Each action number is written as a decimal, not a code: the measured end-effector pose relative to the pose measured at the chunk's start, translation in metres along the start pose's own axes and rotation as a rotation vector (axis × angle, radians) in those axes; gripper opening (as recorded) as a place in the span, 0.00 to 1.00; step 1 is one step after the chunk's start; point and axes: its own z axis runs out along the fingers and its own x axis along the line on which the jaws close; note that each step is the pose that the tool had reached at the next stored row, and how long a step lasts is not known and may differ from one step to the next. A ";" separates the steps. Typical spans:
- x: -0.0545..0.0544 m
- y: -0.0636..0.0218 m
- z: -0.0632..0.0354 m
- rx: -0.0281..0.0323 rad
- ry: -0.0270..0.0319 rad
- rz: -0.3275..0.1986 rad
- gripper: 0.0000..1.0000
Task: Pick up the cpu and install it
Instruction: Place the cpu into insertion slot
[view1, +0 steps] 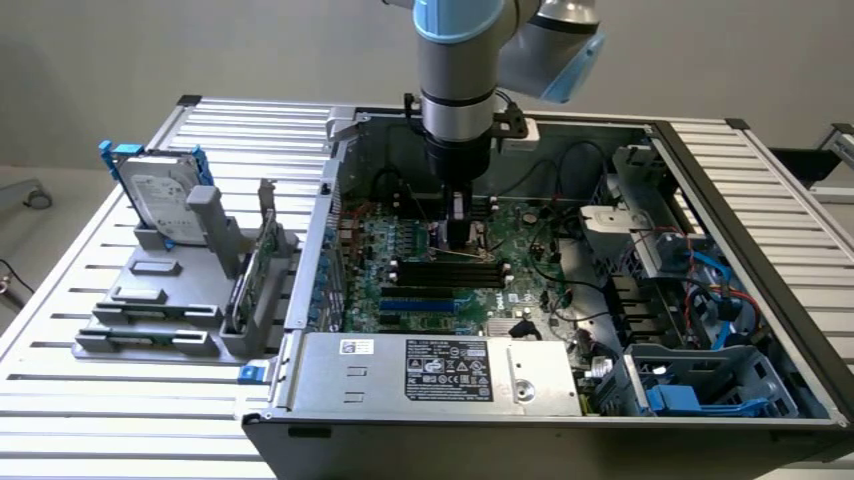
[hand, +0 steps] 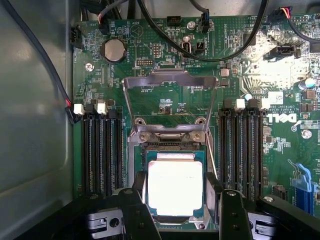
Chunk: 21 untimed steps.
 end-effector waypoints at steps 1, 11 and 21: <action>0.000 -0.0001 0.0005 -0.0001 0.0001 0.000 0.55; 0.000 -0.0006 0.0056 -0.0014 0.0003 -0.003 0.55; 0.002 -0.0011 0.0099 -0.0014 0.0004 -0.003 0.55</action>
